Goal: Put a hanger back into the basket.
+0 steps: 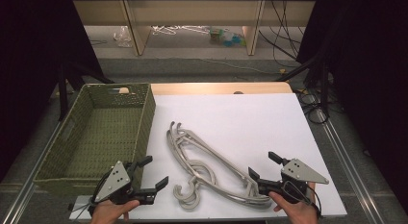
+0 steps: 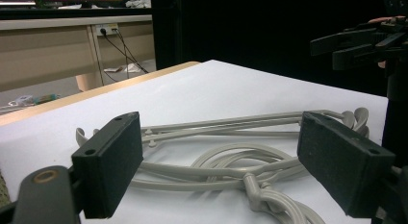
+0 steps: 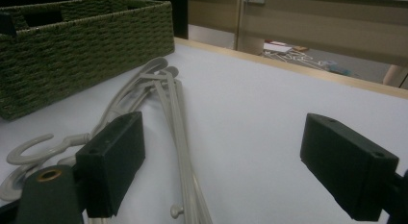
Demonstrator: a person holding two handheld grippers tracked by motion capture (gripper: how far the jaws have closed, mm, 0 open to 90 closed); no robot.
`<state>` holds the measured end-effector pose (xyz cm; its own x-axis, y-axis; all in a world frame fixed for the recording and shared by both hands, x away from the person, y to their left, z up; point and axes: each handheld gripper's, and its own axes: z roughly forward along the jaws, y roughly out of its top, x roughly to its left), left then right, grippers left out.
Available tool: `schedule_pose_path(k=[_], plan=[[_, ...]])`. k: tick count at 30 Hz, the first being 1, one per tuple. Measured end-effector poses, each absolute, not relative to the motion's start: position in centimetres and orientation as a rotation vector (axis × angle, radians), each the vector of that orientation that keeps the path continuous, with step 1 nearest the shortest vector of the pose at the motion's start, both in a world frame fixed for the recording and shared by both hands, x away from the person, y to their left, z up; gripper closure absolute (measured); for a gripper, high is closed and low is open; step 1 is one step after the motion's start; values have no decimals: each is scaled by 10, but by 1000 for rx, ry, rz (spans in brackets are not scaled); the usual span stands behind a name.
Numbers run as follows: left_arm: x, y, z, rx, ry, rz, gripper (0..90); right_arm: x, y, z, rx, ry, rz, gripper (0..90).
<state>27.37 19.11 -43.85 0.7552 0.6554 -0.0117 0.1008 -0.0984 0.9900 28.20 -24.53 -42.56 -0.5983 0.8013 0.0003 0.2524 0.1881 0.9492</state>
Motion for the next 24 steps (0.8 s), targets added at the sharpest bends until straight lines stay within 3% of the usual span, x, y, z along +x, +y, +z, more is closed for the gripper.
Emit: schedule_pose_path(k=[24], plan=[[275, 188, -439, 1629, 614, 509, 158, 282, -220, -429, 871, 2185, 1370, 173]])
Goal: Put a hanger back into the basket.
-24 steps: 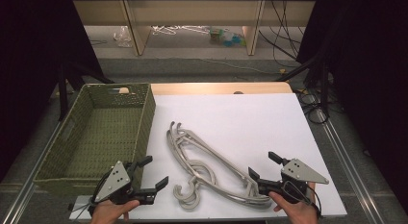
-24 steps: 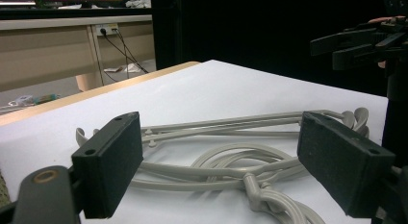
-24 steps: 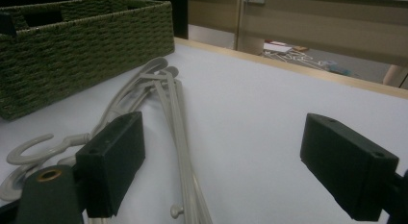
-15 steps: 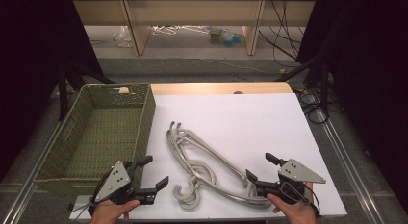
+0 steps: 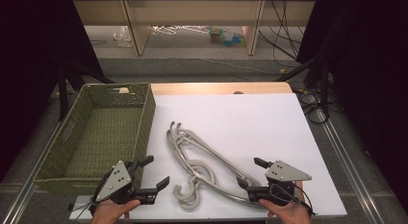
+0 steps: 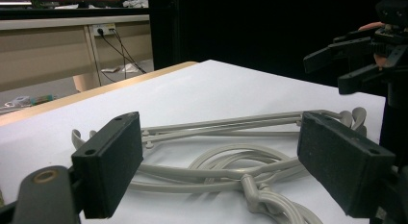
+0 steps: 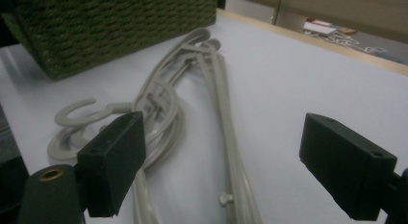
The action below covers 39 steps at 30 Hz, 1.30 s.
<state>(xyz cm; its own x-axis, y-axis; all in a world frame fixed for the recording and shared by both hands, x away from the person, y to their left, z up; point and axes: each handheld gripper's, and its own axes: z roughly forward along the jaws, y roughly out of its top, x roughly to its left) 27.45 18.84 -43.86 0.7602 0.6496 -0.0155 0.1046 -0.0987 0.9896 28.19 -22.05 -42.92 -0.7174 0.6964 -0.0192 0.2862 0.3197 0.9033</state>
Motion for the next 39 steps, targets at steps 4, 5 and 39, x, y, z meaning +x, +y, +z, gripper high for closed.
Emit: schedule_pose_path(k=[4, 5, 39], plan=[[275, 187, -439, 1632, 612, 507, 158, 284, -207, -432, 810, 2278, 1322, 202], [274, 186, -439, 1626, 615, 499, 158, 285, -204, -432, 798, 2317, 1304, 211], [275, 183, -442, 1657, 615, 493, 160, 312, -140, -468, 630, 2835, 831, 750]])
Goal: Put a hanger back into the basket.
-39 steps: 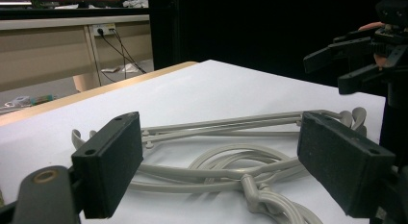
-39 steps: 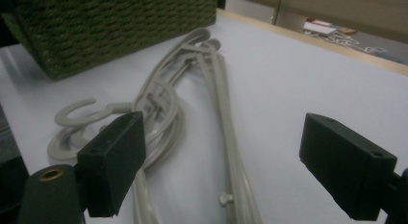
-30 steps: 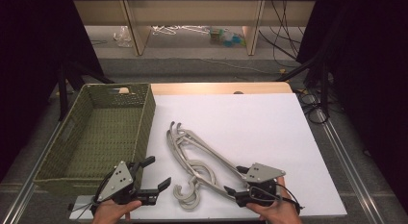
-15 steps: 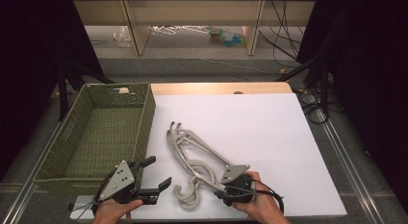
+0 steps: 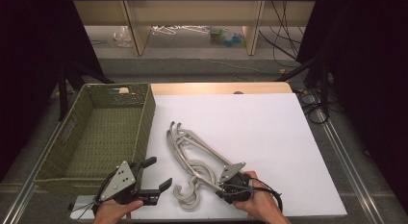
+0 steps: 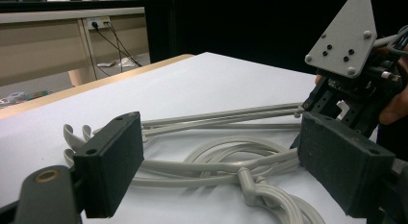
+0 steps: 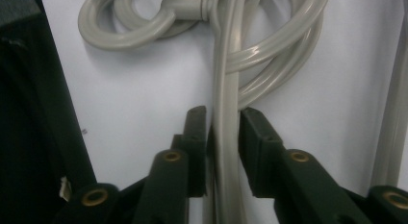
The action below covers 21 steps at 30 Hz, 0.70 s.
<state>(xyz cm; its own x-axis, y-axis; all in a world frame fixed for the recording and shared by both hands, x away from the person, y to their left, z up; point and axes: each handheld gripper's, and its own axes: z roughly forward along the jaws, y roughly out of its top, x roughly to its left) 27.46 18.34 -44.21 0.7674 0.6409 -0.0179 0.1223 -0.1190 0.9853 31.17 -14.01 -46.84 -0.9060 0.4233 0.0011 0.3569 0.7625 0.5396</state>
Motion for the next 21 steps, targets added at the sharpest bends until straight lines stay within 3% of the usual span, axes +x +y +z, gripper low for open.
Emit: schedule_pose_path(k=[7, 21], plan=[[272, 185, -442, 1657, 614, 501, 160, 310, -138, -463, 530, 2860, 789, 799], [272, 185, -443, 1669, 628, 502, 160, 311, -140, -456, 481, 2867, 785, 800]])
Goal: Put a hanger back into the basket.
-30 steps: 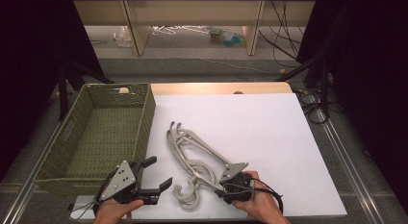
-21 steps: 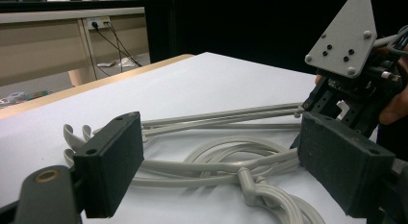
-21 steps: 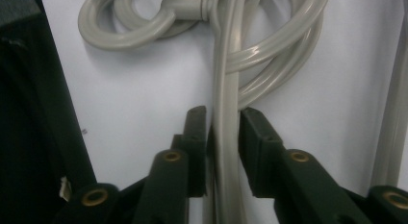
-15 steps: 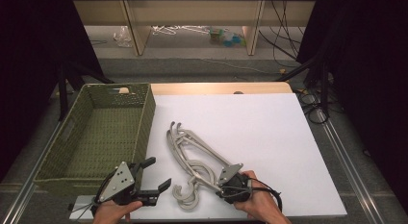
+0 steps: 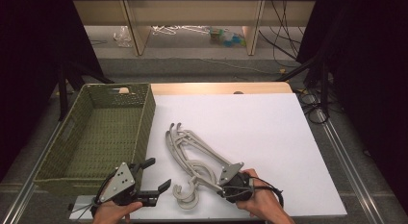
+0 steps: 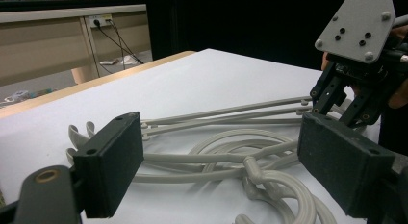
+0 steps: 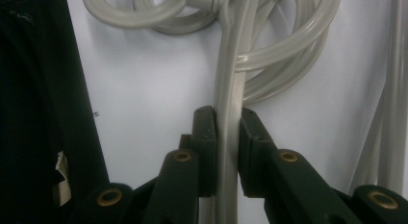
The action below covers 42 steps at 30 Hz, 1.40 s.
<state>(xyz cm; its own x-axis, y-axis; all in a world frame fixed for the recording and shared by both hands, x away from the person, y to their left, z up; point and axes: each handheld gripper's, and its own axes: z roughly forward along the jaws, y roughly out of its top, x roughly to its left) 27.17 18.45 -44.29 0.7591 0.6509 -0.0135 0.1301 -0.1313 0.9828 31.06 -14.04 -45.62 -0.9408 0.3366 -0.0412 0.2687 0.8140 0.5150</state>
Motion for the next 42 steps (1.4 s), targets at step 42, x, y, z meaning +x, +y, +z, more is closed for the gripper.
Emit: schedule_pose_path(k=[42], plan=[[311, 111, -458, 2149, 226, 738, 393, 307, -184, -400, 216, 2855, 977, 816]])
